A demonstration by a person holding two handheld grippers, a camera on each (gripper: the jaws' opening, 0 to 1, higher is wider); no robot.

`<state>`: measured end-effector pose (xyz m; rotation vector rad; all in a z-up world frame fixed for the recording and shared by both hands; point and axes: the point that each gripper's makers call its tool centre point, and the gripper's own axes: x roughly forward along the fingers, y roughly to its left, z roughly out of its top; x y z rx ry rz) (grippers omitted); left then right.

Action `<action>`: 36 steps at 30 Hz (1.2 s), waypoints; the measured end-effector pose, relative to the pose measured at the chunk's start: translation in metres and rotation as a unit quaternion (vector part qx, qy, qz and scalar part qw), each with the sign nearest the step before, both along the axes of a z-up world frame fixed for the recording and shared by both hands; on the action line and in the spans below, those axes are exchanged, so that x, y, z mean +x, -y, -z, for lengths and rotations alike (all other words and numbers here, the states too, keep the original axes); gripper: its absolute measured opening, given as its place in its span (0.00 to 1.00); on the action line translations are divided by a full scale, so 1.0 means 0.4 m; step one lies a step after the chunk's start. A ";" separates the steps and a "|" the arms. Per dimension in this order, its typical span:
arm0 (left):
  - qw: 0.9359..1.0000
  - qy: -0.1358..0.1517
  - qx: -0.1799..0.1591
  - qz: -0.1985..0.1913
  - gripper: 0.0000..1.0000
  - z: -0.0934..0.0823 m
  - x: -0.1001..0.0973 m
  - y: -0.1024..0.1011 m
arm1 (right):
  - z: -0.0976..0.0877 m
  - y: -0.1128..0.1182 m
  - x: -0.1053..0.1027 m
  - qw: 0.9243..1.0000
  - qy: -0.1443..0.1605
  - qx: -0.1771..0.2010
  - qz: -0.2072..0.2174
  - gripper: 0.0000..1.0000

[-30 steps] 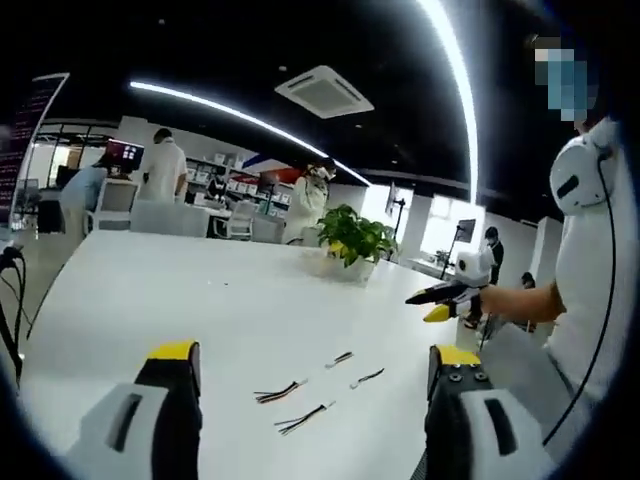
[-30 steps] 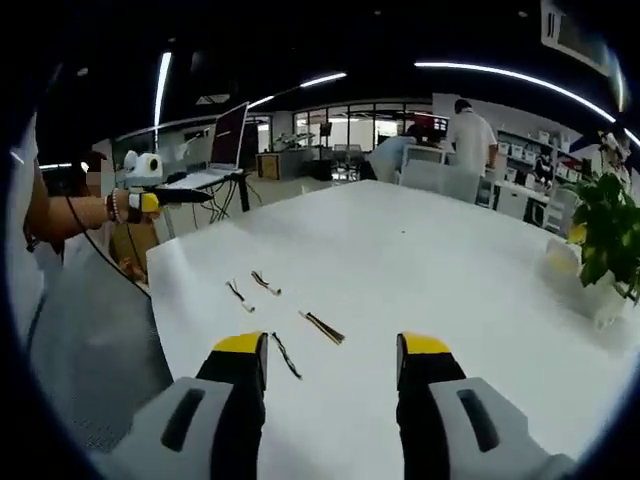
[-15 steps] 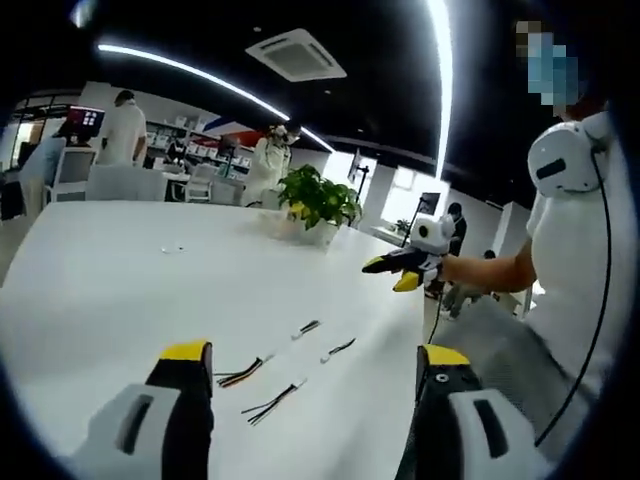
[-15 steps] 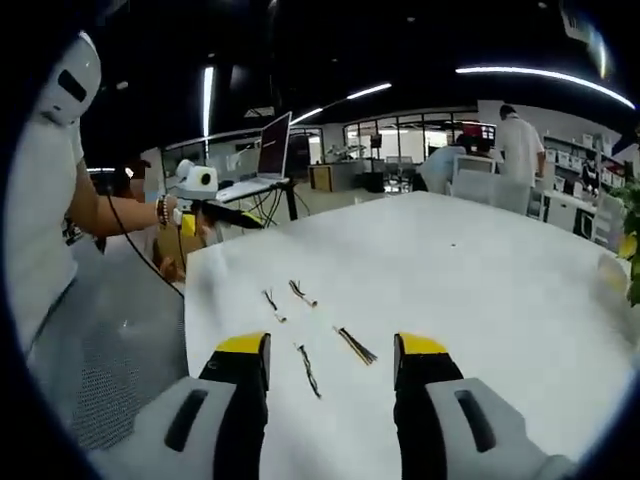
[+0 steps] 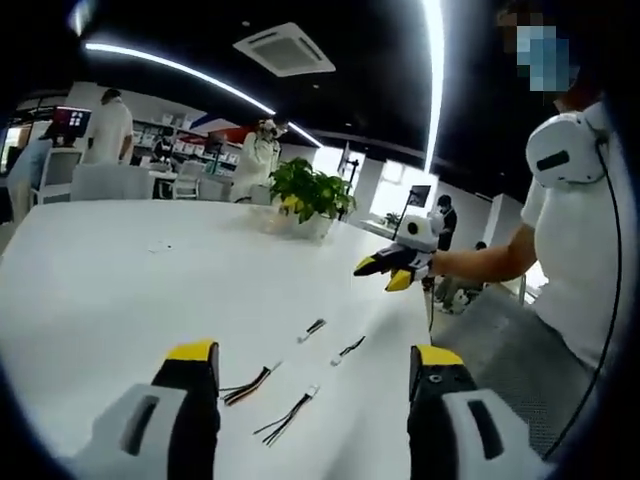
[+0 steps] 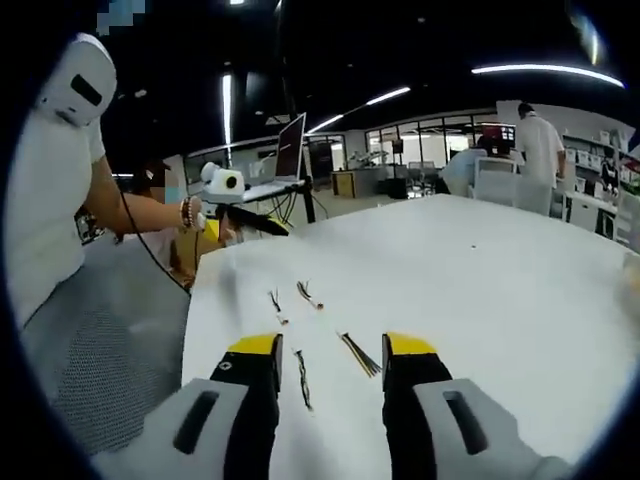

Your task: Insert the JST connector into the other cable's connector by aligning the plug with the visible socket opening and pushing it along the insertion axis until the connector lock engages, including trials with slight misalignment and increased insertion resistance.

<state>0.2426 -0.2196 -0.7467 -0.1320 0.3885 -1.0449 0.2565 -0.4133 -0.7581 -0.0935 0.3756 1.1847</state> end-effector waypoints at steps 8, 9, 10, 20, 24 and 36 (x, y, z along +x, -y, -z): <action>1.000 -0.006 0.000 -0.005 0.70 0.038 0.021 0.006 | 0.034 -0.024 0.011 1.000 0.002 -0.008 -0.014 0.39; 1.000 -0.008 0.000 -0.005 0.70 0.041 0.020 0.008 | 0.037 -0.028 0.012 1.000 0.001 -0.007 -0.015 0.39; 1.000 -0.008 0.000 -0.004 0.69 0.043 0.018 0.010 | 0.037 -0.029 0.011 1.000 0.001 -0.006 -0.017 0.39; 1.000 -0.016 0.017 0.010 0.66 0.087 0.009 0.013 | 0.061 -0.067 0.014 0.999 0.001 0.000 -0.042 0.38; 0.999 -0.019 0.025 0.016 0.65 0.106 0.013 0.019 | 0.074 -0.073 0.024 0.999 0.001 -0.005 -0.046 0.37; 0.999 -0.017 0.030 0.026 0.63 0.123 0.029 0.051 | 0.087 -0.090 0.035 0.999 0.011 -0.013 -0.050 0.35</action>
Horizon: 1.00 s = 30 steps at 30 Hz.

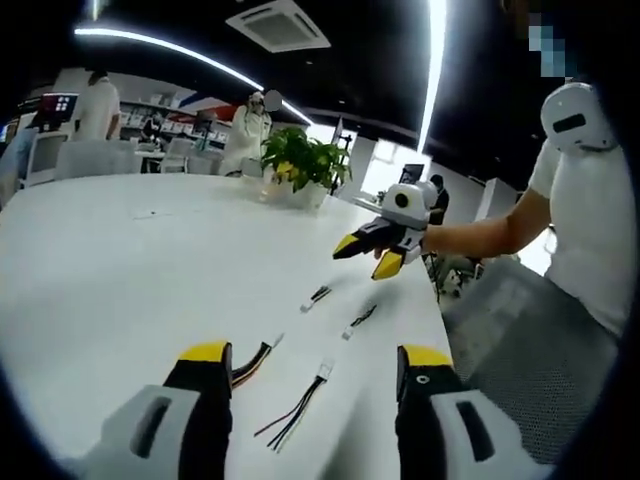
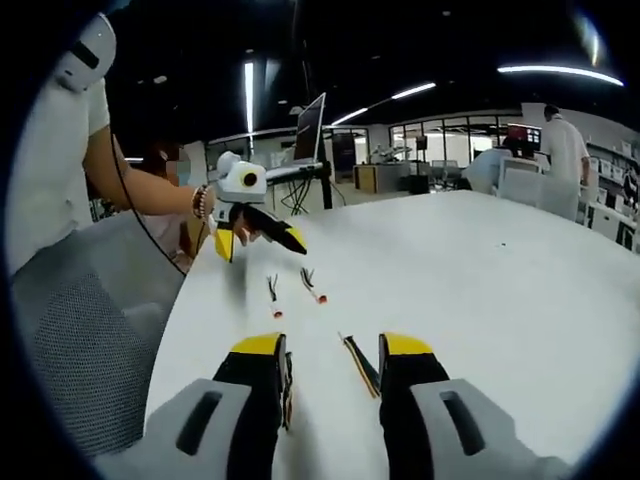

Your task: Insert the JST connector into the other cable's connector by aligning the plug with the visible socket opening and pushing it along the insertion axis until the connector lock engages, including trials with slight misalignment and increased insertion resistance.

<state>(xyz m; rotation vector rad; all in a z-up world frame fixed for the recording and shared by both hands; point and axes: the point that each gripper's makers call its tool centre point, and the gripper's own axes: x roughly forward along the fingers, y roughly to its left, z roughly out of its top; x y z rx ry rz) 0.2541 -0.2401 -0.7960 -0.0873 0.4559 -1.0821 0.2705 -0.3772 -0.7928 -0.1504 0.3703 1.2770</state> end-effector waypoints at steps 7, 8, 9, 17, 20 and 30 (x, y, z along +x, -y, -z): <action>1.000 0.018 0.012 0.013 0.62 0.014 0.019 0.020 | 0.022 -0.012 0.008 1.000 0.005 -0.002 -0.001 0.30; 1.000 0.019 0.013 0.017 0.61 0.015 0.021 0.023 | 0.029 -0.017 0.008 1.000 0.007 -0.006 -0.005 0.29; 0.999 0.022 0.019 0.021 0.59 0.021 0.026 0.027 | 0.036 -0.019 0.008 1.000 0.008 -0.009 -0.008 0.28; 0.999 0.023 0.030 0.033 0.49 0.048 0.045 0.039 | 0.071 -0.049 0.019 0.999 0.018 -0.023 -0.037 0.25; 0.999 0.025 0.031 0.031 0.45 0.055 0.059 0.037 | 0.078 -0.059 0.026 0.999 0.017 -0.019 -0.044 0.22; 0.999 0.004 0.034 0.032 0.34 0.103 0.083 0.033 | 0.117 -0.086 0.056 0.998 0.014 -0.020 -0.051 0.16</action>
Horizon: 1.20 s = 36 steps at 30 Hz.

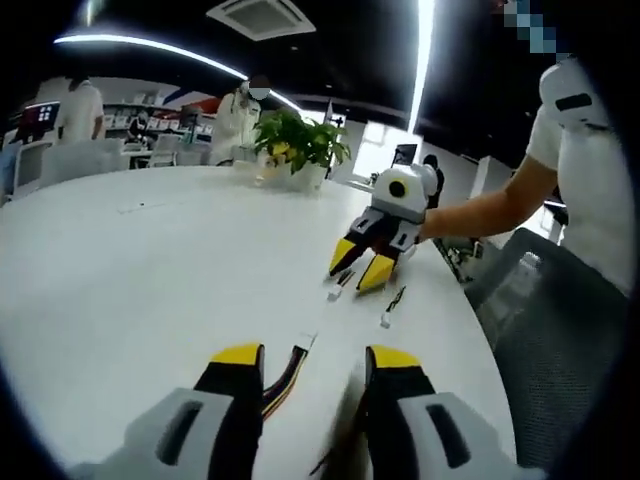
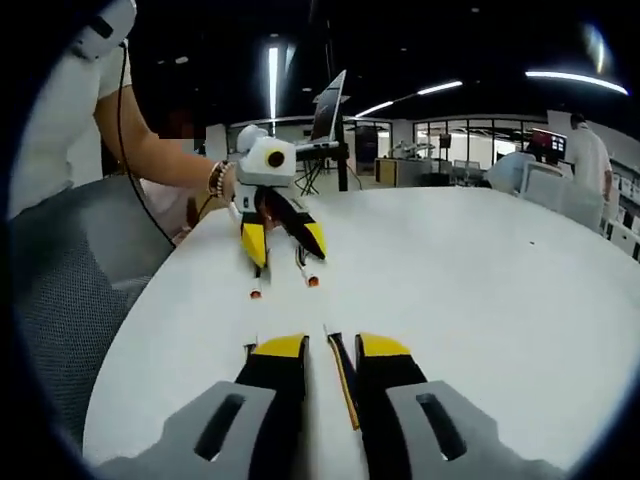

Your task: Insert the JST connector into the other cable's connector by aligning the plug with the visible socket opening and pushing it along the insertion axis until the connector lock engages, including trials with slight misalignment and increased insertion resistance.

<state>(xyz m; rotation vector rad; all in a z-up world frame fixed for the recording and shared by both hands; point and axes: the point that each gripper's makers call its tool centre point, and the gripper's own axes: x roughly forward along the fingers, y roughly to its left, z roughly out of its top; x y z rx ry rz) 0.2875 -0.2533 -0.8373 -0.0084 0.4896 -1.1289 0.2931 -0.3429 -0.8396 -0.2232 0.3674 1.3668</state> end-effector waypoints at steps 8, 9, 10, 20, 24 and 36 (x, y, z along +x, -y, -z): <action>1.000 0.009 0.002 0.003 0.28 -0.004 0.014 0.001 | 0.002 -0.015 0.006 1.000 0.000 0.004 -0.008 0.15; 1.000 0.013 0.007 0.009 0.25 -0.002 0.013 0.004 | 0.001 -0.018 0.004 1.000 0.002 0.004 -0.011 0.15; 1.000 0.014 0.010 0.013 0.23 -0.002 0.009 0.006 | 0.001 -0.020 0.002 1.000 0.005 0.003 -0.014 0.15; 0.998 0.042 0.028 0.039 0.09 0.007 0.017 0.018 | 0.013 -0.027 -0.004 1.000 0.012 0.002 -0.028 0.07; 0.997 0.047 0.032 0.042 0.07 0.009 0.024 0.019 | 0.012 -0.027 0.001 0.999 0.016 0.004 -0.027 0.06; 0.997 0.043 0.042 0.053 0.01 0.016 0.029 0.020 | -0.005 -0.029 -0.009 0.999 0.005 0.024 -0.039 0.05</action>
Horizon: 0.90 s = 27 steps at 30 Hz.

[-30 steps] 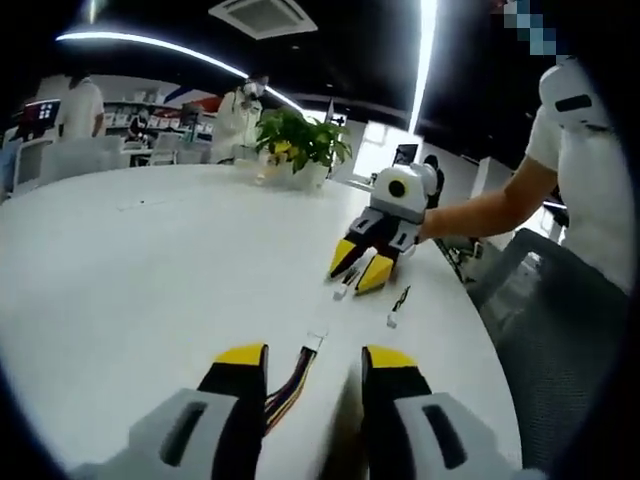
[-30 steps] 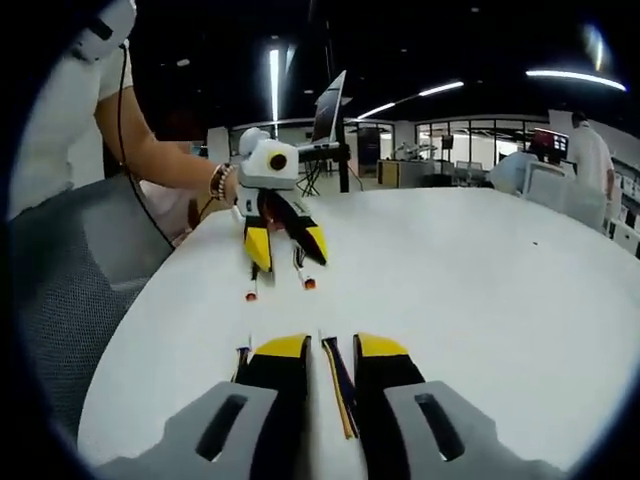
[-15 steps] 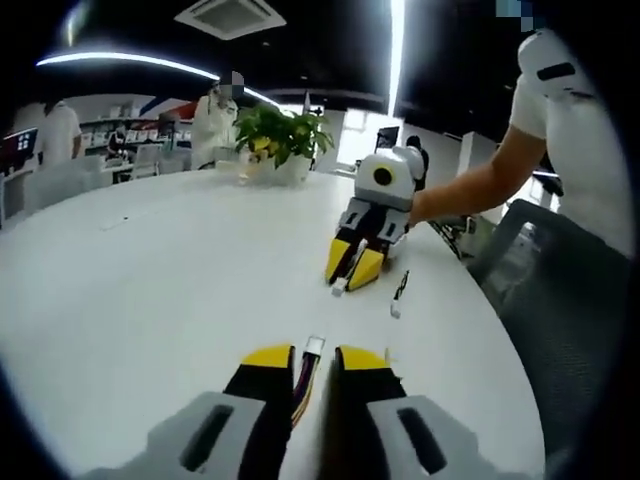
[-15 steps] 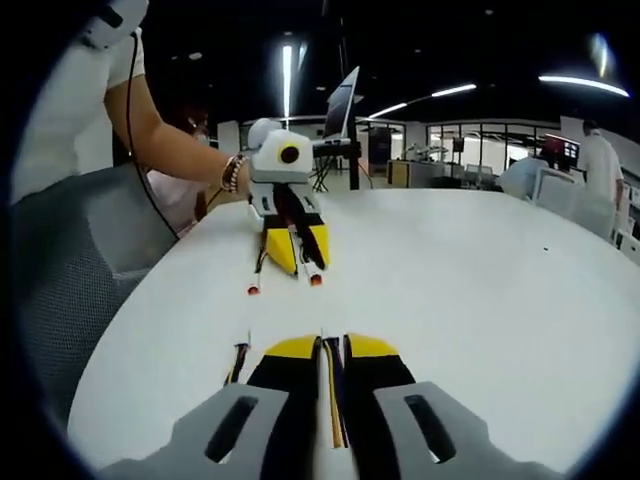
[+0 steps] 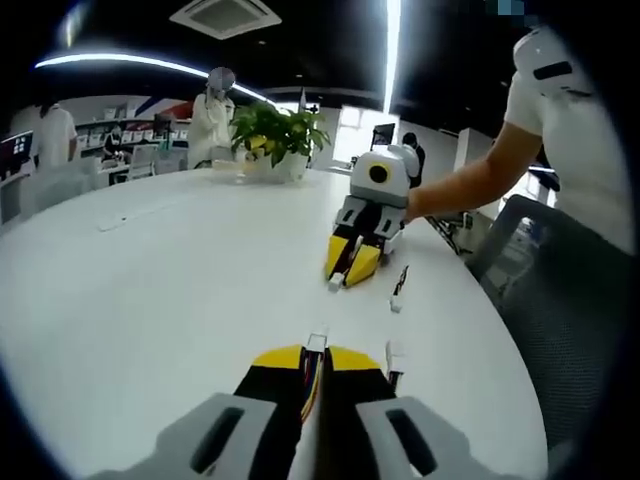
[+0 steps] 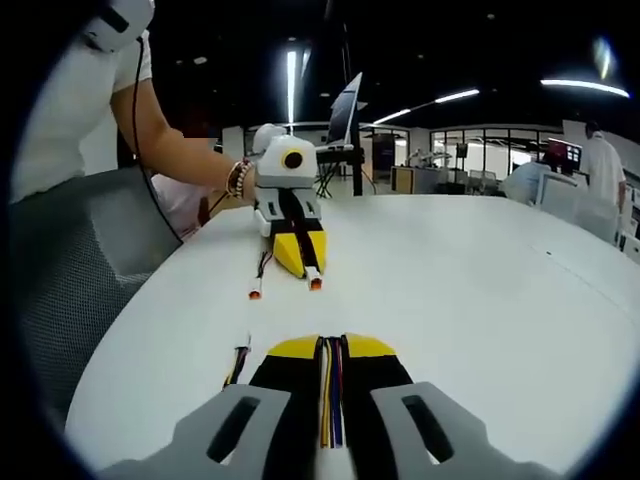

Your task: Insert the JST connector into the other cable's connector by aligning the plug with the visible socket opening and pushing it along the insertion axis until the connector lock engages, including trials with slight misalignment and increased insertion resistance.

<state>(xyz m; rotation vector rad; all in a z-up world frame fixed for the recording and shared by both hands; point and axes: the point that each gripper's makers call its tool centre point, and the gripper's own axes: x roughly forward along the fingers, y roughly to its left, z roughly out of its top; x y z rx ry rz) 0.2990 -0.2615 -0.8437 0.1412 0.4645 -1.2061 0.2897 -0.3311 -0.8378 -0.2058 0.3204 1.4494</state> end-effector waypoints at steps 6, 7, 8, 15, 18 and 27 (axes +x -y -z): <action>0.999 -0.001 0.038 0.034 0.01 0.004 -0.027 0.002 | -0.028 -0.007 -0.020 1.000 0.003 -0.002 -0.015 0.05; 0.998 0.000 0.043 0.038 0.01 0.003 -0.033 0.002 | -0.032 -0.010 -0.026 1.000 0.006 -0.004 -0.020 0.05; 0.998 0.001 0.047 0.042 0.00 -0.001 -0.037 0.006 | -0.035 -0.015 -0.035 1.000 0.005 -0.008 -0.027 0.05; 0.997 0.006 0.050 0.060 0.00 -0.029 -0.062 0.030 | -0.042 -0.060 -0.083 0.997 0.012 -0.029 -0.071 0.04; 0.997 0.014 0.048 0.063 0.00 -0.048 -0.064 0.037 | -0.042 -0.070 -0.087 0.996 0.017 -0.033 -0.080 0.04; 0.995 0.026 0.061 0.078 0.00 -0.059 -0.078 0.053 | -0.069 -0.078 -0.075 0.996 0.023 -0.026 -0.077 0.04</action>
